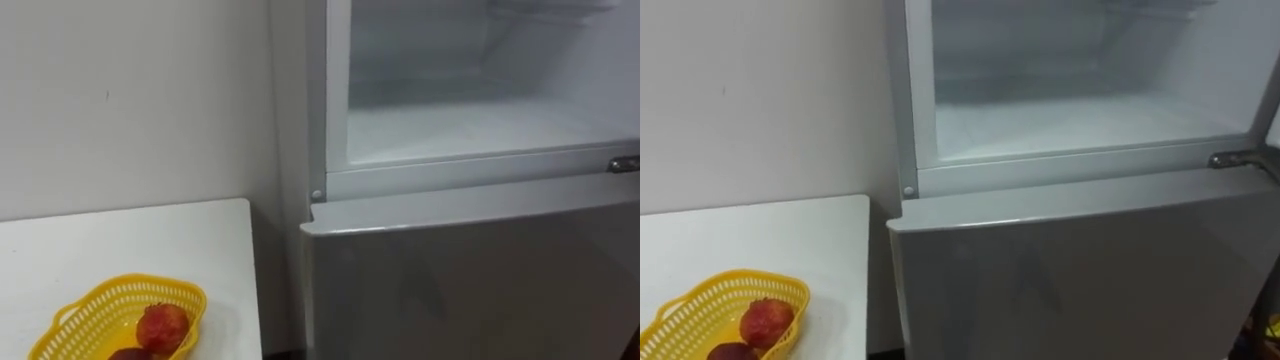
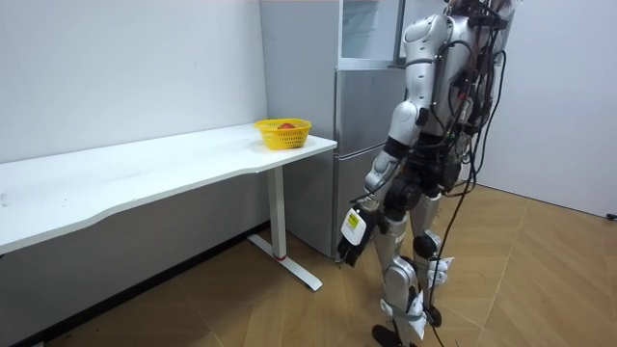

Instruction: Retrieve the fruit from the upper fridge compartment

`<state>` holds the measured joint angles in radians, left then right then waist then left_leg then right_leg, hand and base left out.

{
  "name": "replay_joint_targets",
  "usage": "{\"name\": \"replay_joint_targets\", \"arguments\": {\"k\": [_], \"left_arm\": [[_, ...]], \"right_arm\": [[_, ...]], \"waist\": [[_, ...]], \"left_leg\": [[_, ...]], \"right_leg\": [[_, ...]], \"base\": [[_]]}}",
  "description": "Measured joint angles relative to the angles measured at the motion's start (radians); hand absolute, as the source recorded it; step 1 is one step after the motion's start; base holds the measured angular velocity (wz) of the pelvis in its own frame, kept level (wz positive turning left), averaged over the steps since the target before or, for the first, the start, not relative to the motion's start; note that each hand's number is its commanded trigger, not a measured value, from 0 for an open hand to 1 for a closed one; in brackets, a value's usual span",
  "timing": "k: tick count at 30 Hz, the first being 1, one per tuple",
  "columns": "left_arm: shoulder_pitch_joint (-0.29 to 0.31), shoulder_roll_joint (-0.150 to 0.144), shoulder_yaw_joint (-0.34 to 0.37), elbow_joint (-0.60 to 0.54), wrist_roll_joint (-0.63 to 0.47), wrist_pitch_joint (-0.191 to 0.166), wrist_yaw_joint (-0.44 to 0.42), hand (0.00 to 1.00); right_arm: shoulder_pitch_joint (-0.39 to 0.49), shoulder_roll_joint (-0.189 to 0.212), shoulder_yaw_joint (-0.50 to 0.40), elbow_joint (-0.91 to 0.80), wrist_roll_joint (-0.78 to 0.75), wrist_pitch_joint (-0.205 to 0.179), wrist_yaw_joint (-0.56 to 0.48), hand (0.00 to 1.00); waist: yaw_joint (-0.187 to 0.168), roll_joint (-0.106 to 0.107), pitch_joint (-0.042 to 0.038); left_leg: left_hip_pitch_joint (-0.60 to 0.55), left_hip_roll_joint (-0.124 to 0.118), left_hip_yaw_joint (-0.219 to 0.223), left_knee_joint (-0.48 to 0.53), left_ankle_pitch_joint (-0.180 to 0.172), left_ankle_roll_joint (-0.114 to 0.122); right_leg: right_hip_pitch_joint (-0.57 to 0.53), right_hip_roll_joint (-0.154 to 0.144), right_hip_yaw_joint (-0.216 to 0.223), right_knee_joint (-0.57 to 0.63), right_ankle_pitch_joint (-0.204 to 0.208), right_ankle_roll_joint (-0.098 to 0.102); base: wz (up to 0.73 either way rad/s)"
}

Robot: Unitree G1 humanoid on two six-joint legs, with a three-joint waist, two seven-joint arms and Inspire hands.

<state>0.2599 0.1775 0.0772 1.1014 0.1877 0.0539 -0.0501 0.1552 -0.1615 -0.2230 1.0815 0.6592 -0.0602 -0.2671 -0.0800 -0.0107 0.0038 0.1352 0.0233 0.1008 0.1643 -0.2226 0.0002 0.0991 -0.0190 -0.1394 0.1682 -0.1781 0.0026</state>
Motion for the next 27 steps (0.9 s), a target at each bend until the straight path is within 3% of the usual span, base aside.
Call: {"name": "replay_joint_targets", "arguments": {"k": [4, 11, 15, 20, 22, 27], "left_arm": [[0.02, -0.003, 0.015, -0.008, 0.002, 0.027, 0.0, 0.0], [0.048, -0.008, 0.121, -0.065, 0.001, 0.034, 0.001, 0.0], [0.052, -0.009, 0.13, -0.09, -0.041, 0.033, 0.001, 0.0], [0.065, -0.008, 0.164, -0.147, -0.062, 0.032, 0.001, 0.0], [0.064, -0.007, 0.172, -0.166, -0.069, 0.02, 0.001, 0.0], [0.073, -0.007, 0.197, -0.191, -0.067, 0.018, 0.001, 0.0]], "right_arm": [[-0.001, 0.001, -0.123, 0.035, 0.248, 0.037, -0.005, 0.0], [-0.018, 0.004, -0.343, 0.042, 0.645, 0.036, -0.061, 0.0], [-0.018, 0.005, -0.424, 0.005, 0.737, 0.026, -0.106, 0.0], [-0.013, 0.002, -0.47, -0.261, 0.787, -0.007, -0.192, 0.0], [-0.024, -0.03, -0.499, -0.349, 0.788, -0.02, -0.224, 0.0], [-0.059, -0.08, -0.599, -0.503, 0.771, -0.04, -0.31, 0.0]], "waist": [[-0.001, 0.0, -0.0006], [-0.025, 0.0, -0.0005], [-0.044, -0.007, -0.004], [-0.057, -0.011, -0.0021], [-0.073, -0.021, -0.0058], [-0.096, -0.048, -0.0038]], "left_leg": [[0.001, -0.001, -0.012, 0.001, 0.0, 0.0], [-0.003, -0.003, -0.025, 0.004, 0.0, 0.0], [-0.001, -0.006, -0.024, 0.003, 0.0, 0.0], [-0.007, -0.007, -0.001, 0.0, 0.001, 0.0], [-0.006, -0.007, 0.0, 0.0, 0.001, 0.0], [-0.012, -0.008, 0.001, 0.0, 0.001, 0.0]], "right_leg": [[0.004, 0.0, -0.001, 0.0, -0.002, -0.001], [0.003, -0.004, -0.019, 0.003, -0.01, 0.0], [-0.013, -0.011, -0.019, 0.033, -0.028, 0.001], [-0.05, -0.012, 0.004, 0.073, -0.041, -0.001], [-0.046, -0.013, 0.001, 0.068, -0.042, 0.0], [-0.048, -0.012, 0.002, 0.072, -0.042, 0.0]], "base": [[0.04], [0.08], [0.02], [-0.16], [0.06], [0.0]]}}
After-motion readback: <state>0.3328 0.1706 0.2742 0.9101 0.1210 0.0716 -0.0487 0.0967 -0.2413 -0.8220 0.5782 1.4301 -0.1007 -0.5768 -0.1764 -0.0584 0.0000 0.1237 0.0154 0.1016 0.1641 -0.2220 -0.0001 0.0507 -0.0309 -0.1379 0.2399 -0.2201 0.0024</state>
